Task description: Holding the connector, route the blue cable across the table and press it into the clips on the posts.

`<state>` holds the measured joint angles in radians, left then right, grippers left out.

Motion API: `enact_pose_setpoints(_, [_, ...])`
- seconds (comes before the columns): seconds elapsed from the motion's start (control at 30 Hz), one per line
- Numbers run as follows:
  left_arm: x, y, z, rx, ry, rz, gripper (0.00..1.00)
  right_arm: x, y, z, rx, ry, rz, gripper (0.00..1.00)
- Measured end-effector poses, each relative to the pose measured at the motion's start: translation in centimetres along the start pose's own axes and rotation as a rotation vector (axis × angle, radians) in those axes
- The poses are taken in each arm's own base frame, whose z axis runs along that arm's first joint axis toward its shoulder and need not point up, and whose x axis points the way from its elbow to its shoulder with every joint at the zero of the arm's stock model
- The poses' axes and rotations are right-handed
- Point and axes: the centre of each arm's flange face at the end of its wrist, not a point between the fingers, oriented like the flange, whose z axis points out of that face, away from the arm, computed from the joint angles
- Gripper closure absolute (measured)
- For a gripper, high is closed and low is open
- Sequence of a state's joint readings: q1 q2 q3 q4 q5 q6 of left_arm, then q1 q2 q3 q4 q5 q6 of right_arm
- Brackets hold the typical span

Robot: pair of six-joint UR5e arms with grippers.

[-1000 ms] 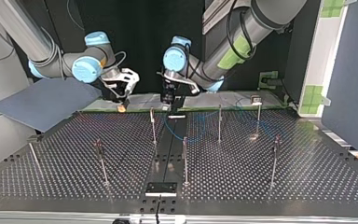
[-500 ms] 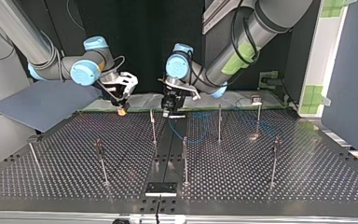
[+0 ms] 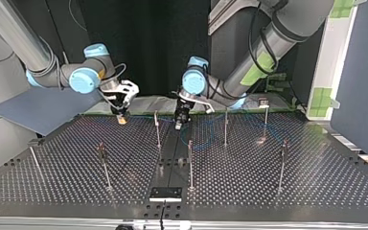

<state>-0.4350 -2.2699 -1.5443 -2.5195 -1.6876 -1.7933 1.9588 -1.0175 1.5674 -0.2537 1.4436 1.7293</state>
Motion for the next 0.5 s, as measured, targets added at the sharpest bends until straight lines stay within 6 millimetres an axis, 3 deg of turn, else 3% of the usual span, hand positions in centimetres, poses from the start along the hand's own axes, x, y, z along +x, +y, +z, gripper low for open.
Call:
enact_pose_setpoints(0.23, [1.5, 2.5, 1.7, -0.022, 0.025, 0.020, 0.96, -0.1, 1.2, 0.8, -0.016, -0.005, 0.007, 1.00])
enact_pose_setpoints(0.3, [1.4, 2.6, 2.2, -0.025, 0.023, 0.021, 0.82, 0.0, 1.5, 0.9, -0.021, -0.007, 0.009, 1.00])
enact_pose_setpoints(0.33, [1.4, 2.7, 2.3, -0.027, 0.024, 0.022, 0.82, 0.0, 1.7, 0.9, -0.024, -0.008, 0.010, 1.00])
enact_pose_setpoints(0.4, [1.2, 2.6, 2.5, -0.029, 0.026, 0.027, 0.59, 0.1, 2.0, 1.0, -0.029, -0.010, 0.013, 1.00])
enact_pose_setpoints(0.43, [1.2, 2.6, 2.5, -0.030, 0.027, 0.031, 0.59, 0.1, 2.2, 1.0, -0.032, -0.011, 0.015, 1.00])
enact_pose_setpoints(0.47, [1.2, 2.5, 2.5, -0.030, 0.029, 0.036, 0.47, 0.1, 2.4, 1.0, -0.035, -0.012, 0.017, 1.00])
enact_pose_setpoints(0.5, [1.2, 2.4, 2.4, -0.033, 0.033, 0.044, 0.27, 0.2, 2.6, 1.0, -0.038, -0.013, 0.018, 1.00])
